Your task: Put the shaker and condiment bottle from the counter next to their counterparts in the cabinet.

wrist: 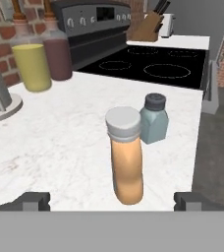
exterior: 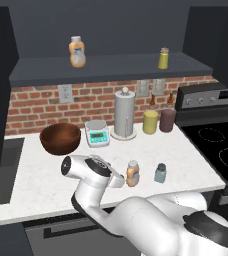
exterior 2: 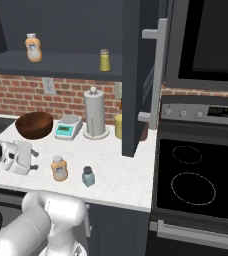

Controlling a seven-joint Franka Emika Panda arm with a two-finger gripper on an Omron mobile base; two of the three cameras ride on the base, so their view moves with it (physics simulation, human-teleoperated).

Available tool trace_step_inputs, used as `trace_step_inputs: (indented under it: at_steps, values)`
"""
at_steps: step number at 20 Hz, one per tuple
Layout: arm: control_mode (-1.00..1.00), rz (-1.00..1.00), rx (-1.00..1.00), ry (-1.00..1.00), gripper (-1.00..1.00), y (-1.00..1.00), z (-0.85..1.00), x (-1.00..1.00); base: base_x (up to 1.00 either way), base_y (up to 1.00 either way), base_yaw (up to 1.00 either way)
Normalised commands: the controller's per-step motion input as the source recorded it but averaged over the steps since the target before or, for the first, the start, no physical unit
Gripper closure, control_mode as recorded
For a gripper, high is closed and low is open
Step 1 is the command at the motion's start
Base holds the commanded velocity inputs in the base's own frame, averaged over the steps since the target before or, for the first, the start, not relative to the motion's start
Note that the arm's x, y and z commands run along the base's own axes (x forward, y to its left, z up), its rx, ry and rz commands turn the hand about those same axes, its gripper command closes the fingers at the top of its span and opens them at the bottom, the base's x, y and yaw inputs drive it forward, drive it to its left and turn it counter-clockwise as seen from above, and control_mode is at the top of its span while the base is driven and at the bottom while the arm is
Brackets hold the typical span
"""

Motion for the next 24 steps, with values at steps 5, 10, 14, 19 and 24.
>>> trace_step_inputs:
  at_steps: [5,10,14,19,24]
  values:
    - [-1.0,0.0,0.0,0.01,-1.0,-0.09,-0.05,0.03,0.0,0.0,0.0]
    - [-1.0,0.0,0.0,0.01,-1.0,0.0,0.0,0.0,0.0,0.0,0.0]
    - [-1.0,0.0,-0.03,0.09,-1.0,-0.04,-0.01,0.0,0.0,0.0,0.0]
    - [-1.0,0.0,-0.02,0.08,-1.0,-0.17,-0.03,0.0,0.0,0.0,0.0]
    - [-1.0,0.0,-0.01,0.04,-1.0,-0.13,0.0,0.0,0.0,0.0,0.0]
